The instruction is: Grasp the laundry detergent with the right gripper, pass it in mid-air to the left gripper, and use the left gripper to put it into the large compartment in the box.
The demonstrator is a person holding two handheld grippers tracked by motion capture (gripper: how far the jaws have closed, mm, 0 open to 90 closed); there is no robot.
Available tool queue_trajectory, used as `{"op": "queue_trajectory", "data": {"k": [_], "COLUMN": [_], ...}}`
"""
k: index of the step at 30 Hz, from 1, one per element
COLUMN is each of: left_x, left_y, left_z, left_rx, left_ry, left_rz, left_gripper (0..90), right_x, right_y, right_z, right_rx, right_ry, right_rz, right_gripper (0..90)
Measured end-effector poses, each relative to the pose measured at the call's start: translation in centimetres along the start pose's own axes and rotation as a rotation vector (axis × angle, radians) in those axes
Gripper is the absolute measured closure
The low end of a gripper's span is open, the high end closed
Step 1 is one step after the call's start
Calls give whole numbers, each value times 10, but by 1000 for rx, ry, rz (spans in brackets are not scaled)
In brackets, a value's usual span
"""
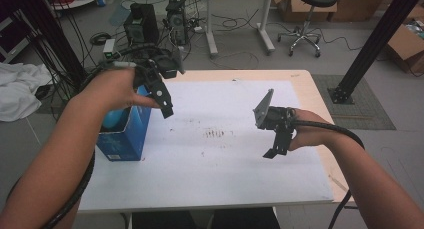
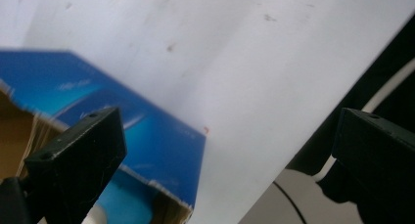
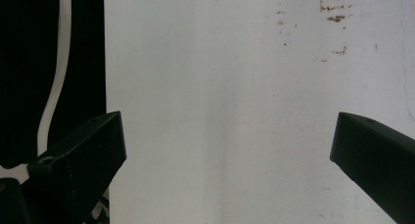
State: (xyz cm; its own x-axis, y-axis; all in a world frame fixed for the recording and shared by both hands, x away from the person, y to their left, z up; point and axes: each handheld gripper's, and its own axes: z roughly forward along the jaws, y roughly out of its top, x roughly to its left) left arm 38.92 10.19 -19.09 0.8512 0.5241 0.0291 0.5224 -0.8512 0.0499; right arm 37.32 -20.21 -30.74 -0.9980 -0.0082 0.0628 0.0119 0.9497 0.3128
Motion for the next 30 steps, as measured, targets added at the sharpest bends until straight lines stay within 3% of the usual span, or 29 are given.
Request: {"op": "queue_trajectory", "data": {"k": [5,9,14,30], "left_x": [-15,-23,-24,-22], "left_y": [5,5,5,9], "left_z": [10,19,29,34], "left_rx": [26,34,55,41], "left_ry": [-44,-73,-82,-99], "left_rz": [152,239,278,296], "left_gripper": [1,1,1,1], "right_x": [1,-1,-3,-6], "right_y": [4,4,4,5], "right_z": [-3,-5,-8,-12], "right_rx": [9,14,15,26], "right_ry": [-2,-8,-9,-13], "right_rz": [-5,-7,-4,2], "right_gripper": [0,0,0,0]}}
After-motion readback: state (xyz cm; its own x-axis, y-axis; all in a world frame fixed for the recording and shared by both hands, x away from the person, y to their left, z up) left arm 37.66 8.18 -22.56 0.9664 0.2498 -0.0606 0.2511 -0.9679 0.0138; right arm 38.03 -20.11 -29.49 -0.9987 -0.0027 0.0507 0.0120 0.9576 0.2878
